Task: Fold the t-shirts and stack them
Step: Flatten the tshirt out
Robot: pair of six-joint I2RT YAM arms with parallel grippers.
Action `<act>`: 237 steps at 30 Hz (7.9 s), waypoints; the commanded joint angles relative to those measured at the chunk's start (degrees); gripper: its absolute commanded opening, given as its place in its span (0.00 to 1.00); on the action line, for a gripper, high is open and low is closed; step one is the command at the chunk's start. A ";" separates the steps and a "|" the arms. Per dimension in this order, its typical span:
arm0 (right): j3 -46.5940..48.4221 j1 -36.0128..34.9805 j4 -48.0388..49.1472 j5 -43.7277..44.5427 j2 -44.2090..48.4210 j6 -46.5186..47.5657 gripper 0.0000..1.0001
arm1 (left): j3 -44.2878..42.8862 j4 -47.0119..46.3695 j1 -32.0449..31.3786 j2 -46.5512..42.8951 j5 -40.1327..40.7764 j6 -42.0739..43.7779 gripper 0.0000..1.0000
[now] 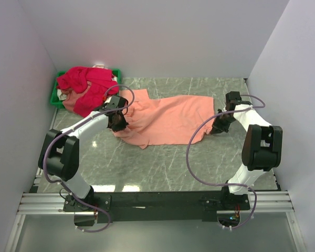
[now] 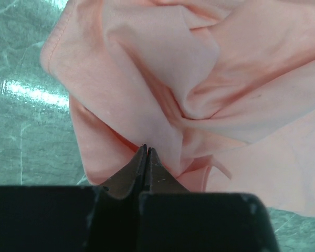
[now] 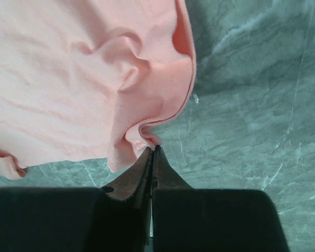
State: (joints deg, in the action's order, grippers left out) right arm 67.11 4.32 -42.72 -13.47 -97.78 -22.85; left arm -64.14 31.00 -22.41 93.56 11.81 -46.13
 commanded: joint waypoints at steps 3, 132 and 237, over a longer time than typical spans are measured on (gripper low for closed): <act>7.41 0.25 -3.24 -0.76 2.15 0.62 0.00 | -6.42 -0.68 0.62 -5.22 1.28 1.83 0.01; 7.53 4.30 15.12 30.81 13.66 0.62 0.89 | -34.05 -23.19 3.70 16.40 -14.63 12.82 0.99; 12.87 -0.45 4.14 6.27 -12.00 0.00 0.84 | 0.86 -20.45 17.49 8.91 -26.58 8.25 0.73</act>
State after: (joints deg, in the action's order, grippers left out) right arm 79.55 3.64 -39.40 -7.97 -111.85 -22.70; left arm -60.88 11.35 -4.84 101.56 -15.33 -38.37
